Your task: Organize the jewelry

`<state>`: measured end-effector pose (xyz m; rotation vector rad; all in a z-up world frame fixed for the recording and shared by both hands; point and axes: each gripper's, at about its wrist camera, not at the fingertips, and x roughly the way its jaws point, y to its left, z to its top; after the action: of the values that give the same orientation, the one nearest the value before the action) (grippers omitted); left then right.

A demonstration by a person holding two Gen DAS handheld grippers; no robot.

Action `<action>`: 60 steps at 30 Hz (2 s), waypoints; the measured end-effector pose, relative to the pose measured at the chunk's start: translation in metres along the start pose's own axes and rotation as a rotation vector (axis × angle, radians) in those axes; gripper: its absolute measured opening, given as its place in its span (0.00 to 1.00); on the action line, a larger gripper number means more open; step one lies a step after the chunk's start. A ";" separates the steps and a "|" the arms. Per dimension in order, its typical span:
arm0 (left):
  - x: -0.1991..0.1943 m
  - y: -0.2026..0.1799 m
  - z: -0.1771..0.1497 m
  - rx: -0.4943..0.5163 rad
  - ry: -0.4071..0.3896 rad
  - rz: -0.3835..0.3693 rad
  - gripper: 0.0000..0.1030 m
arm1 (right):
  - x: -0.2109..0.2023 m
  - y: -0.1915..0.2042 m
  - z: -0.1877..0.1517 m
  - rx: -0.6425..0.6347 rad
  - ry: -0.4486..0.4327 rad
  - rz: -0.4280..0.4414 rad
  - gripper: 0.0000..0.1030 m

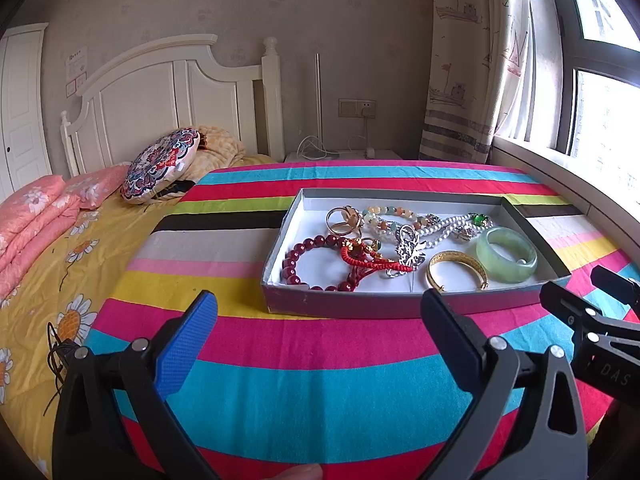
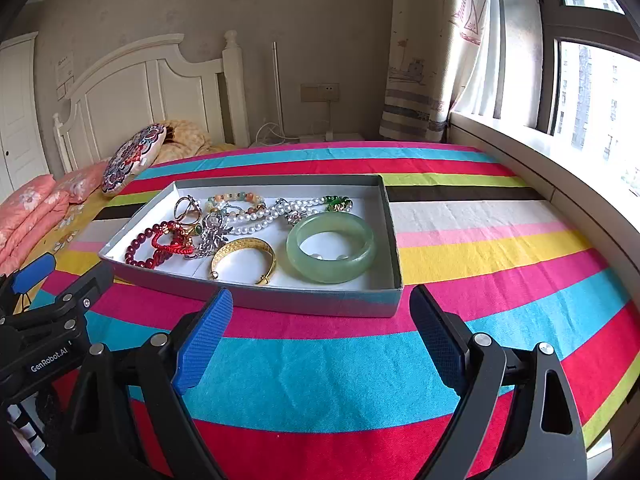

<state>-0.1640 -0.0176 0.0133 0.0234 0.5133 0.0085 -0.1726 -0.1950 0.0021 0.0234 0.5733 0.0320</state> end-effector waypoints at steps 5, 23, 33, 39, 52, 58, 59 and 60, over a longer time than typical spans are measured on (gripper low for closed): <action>0.000 0.000 0.000 0.000 0.000 -0.001 0.98 | 0.000 0.000 0.000 0.000 0.003 0.001 0.84; 0.000 -0.001 0.000 0.001 0.001 0.000 0.98 | 0.002 0.001 -0.001 0.000 0.007 0.007 0.84; 0.000 -0.001 0.000 0.001 0.001 -0.001 0.98 | 0.003 0.002 -0.002 0.001 0.009 0.009 0.84; 0.000 -0.001 0.000 0.001 0.000 0.000 0.98 | 0.003 0.001 -0.002 0.001 0.011 0.010 0.84; -0.004 0.003 0.000 -0.003 -0.019 -0.016 0.98 | 0.004 0.002 -0.002 0.003 0.011 0.013 0.84; -0.003 0.010 0.003 -0.028 -0.008 -0.034 0.98 | 0.004 0.001 -0.002 0.004 0.013 0.015 0.84; -0.002 0.010 0.003 -0.028 -0.004 -0.036 0.98 | 0.004 0.002 -0.003 0.005 0.014 0.016 0.84; -0.002 0.010 0.003 -0.026 -0.001 -0.036 0.98 | 0.004 0.002 -0.002 0.004 0.015 0.015 0.84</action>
<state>-0.1645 -0.0081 0.0173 -0.0117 0.5120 -0.0200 -0.1704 -0.1933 -0.0022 0.0313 0.5878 0.0458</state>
